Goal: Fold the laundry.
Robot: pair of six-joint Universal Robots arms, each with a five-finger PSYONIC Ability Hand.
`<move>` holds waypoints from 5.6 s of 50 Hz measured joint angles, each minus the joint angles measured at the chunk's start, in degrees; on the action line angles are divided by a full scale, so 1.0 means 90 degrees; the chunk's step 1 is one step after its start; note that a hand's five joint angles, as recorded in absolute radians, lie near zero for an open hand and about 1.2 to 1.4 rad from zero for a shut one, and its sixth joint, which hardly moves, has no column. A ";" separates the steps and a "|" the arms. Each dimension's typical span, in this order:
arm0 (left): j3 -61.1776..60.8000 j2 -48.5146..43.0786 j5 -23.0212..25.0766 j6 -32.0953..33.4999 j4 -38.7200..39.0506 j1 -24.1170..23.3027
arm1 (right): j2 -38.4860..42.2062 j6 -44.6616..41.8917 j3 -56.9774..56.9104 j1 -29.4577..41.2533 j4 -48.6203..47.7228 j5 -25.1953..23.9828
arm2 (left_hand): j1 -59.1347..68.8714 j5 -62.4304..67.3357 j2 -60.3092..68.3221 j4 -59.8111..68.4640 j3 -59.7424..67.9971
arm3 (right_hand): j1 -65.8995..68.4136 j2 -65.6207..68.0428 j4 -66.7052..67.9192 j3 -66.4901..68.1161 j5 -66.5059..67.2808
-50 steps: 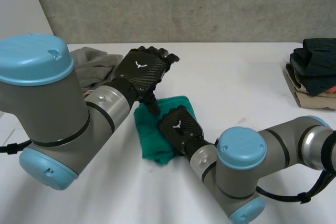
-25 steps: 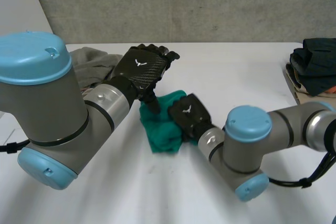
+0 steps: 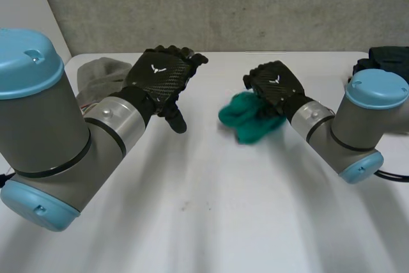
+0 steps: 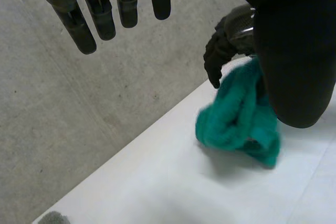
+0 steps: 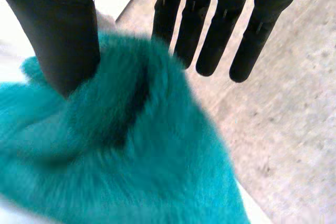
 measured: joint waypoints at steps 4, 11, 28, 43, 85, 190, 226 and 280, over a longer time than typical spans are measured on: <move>-0.0069 -0.0021 0.0007 -0.0002 0.0009 0.0007 | 0.0098 -0.0008 0.0020 -0.0173 0.0165 0.0018 | 0.0000 0.0000 0.0000 0.0000 0.0000 | -0.0626 -0.0706 -0.0641 -0.0667 -0.0707; -0.0106 -0.0080 0.0009 -0.0001 0.0014 0.0004 | 0.0172 -0.0050 0.0077 -0.0442 0.0531 0.0052 | 0.0000 0.0001 0.0000 0.0000 -0.0001 | -0.1234 -0.1366 -0.1296 -0.1281 -0.1379; -0.0174 -0.0138 0.0024 0.0000 0.0033 0.0021 | -0.0114 -0.0157 0.0766 -0.0714 0.1220 0.0078 | 0.0000 0.0001 0.0000 0.0000 0.0000 | -0.2763 -0.2885 -0.2785 -0.2827 -0.2804; -0.0200 -0.0198 0.0028 -0.0001 0.0107 0.0029 | 0.0470 -0.0420 0.0481 -0.0608 0.1106 0.0654 | 0.0000 0.0000 0.0000 0.0000 0.0000 | -0.2704 -0.2793 -0.2686 -0.2712 -0.2627; -0.0378 -0.0190 0.0028 0.0003 0.0110 0.0083 | 0.1009 -0.0463 -0.0551 -0.0119 0.0387 0.1268 | 0.0000 0.0000 0.0000 0.0000 0.0000 | 0.2678 0.2996 0.3231 0.3156 -0.2010; -0.0685 0.0237 0.0012 -0.0153 0.0261 0.0585 | -0.1740 -0.1896 -0.0611 -0.0913 0.1679 -0.0832 | 0.0000 0.0000 0.0000 0.0000 0.0000 | 0.2374 0.2982 0.3253 0.3179 0.2923; -0.0780 0.0437 0.0031 -0.0660 0.0304 0.0533 | -0.2107 -0.1514 0.0958 0.0100 0.2775 0.0716 | 0.0000 0.0000 0.0000 0.0000 -0.0001 | -0.2626 -0.2835 -0.2754 -0.2771 -0.2775; -0.0634 -0.0406 -0.0004 -0.0702 0.0305 -0.0217 | -0.1882 -0.1995 0.5083 0.0214 -0.2065 0.0959 | 0.0000 0.0000 0.0000 -0.0001 0.0000 | 0.0597 0.0803 0.0845 0.0841 0.0779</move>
